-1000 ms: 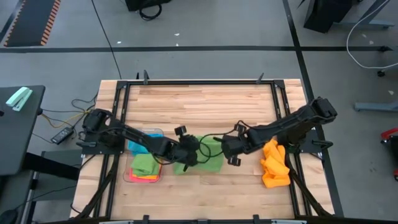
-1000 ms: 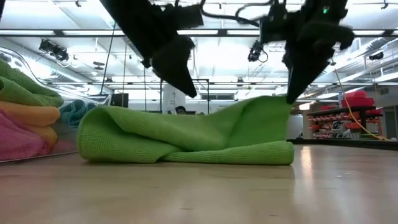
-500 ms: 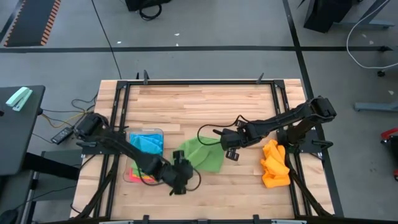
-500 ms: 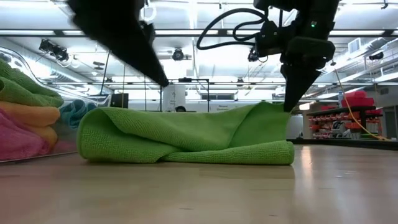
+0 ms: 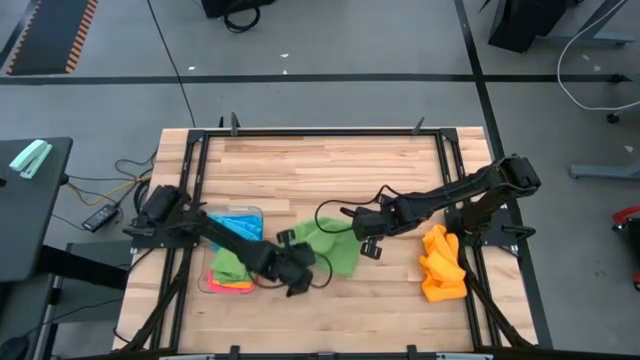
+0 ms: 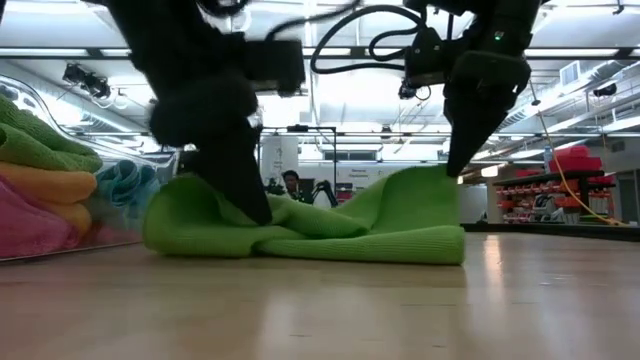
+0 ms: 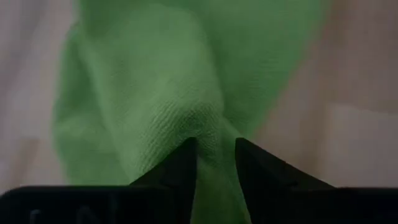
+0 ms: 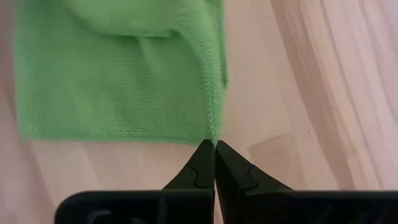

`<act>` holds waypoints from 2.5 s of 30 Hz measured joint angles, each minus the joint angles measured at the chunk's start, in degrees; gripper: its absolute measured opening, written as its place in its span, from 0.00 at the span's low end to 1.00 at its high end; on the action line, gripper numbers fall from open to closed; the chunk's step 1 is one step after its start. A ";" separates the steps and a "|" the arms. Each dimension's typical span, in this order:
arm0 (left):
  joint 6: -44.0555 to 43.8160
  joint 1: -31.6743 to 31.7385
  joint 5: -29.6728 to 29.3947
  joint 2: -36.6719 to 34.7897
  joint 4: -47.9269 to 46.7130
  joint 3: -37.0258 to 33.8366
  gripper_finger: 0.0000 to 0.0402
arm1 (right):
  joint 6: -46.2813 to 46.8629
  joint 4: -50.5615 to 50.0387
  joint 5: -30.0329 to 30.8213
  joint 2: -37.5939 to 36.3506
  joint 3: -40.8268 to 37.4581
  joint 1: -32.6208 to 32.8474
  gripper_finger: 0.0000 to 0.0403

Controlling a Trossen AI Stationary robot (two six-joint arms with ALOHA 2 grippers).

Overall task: Fold microfiber towels
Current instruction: Fold the green microfiber cloth

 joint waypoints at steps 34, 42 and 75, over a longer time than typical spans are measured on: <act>-0.37 7.47 -16.74 -1.45 -11.81 2.33 0.42 | -0.98 0.44 -3.90 0.00 0.07 3.05 0.01; 5.98 3.99 -8.53 -1.64 -7.65 5.91 0.34 | -1.64 -0.66 -3.88 -0.22 0.07 3.03 0.01; 9.83 3.29 -11.06 6.51 -1.20 7.53 0.34 | -0.78 0.19 -4.16 -1.97 0.07 3.18 0.01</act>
